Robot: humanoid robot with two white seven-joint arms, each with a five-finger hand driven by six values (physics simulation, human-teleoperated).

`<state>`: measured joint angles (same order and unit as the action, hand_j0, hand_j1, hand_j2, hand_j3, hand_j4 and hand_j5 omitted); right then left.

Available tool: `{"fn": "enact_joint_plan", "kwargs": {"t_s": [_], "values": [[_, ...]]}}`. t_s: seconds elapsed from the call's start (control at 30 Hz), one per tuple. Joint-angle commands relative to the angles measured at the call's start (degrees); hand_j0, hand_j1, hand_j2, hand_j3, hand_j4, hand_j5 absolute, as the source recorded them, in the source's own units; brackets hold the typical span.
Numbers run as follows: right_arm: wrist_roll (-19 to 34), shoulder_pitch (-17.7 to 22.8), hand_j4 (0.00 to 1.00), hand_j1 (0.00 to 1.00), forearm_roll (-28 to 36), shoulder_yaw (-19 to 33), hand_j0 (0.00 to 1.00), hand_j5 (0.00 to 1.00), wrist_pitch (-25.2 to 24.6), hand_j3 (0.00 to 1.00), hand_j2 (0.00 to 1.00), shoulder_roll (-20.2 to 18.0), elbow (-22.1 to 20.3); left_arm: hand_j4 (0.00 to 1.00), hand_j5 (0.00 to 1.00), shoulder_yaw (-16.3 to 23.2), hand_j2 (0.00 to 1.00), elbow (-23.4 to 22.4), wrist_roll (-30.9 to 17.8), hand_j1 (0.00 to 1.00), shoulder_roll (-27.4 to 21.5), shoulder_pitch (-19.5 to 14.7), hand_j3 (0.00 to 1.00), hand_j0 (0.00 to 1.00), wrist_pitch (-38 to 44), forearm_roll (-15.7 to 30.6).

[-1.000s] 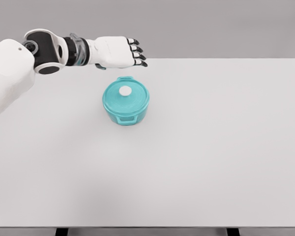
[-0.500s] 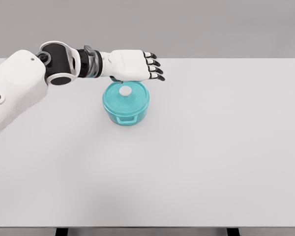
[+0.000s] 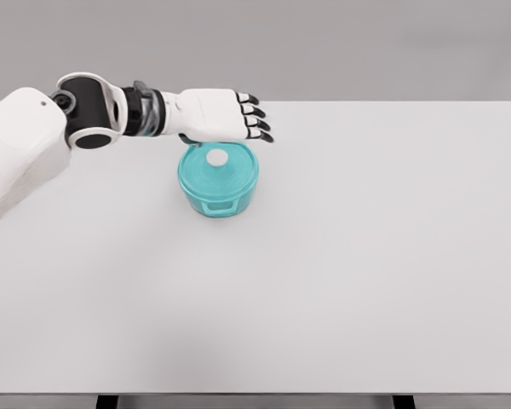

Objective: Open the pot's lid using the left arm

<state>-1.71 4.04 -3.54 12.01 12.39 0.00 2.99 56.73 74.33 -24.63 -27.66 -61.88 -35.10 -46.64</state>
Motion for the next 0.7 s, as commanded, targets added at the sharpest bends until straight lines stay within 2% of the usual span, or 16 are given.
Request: {"fn": "enact_joint_plan", "kwargs": {"t_s": [0.0, 0.1, 0.2, 0.67], "values": [[0.0, 0.0, 1.00, 1.00, 0.0, 0.0, 1.00, 1.00, 0.0, 1.00, 1.00, 0.0, 0.0, 1.00, 1.00, 0.0, 1.00, 0.1, 0.0, 1.00, -0.8, 0.1, 1.00, 1.00, 0.1, 0.3], [0.0, 0.0, 1.00, 1.00, 0.0, 0.0, 1.00, 1.00, 0.0, 1.00, 1.00, 0.0, 0.0, 1.00, 1.00, 0.0, 1.00, 0.1, 0.0, 1.00, -1.0, 0.3, 1.00, 1.00, 0.1, 0.6], [0.0, 0.0, 1.00, 1.00, 0.0, 0.0, 1.00, 1.00, 0.0, 1.00, 1.00, 0.0, 0.0, 1.00, 1.00, 0.4, 1.00, 2.0, 0.0, 1.00, -1.0, 0.9, 1.00, 1.00, 0.1, 1.3], [0.0, 0.0, 1.00, 1.00, 0.0, 0.0, 1.00, 1.00, 0.0, 1.00, 1.00, 0.0, 0.0, 1.00, 1.00, 1.3, 1.00, 2.0, 0.0, 1.00, -1.6, 1.8, 1.00, 1.00, 0.1, 1.2]]}}
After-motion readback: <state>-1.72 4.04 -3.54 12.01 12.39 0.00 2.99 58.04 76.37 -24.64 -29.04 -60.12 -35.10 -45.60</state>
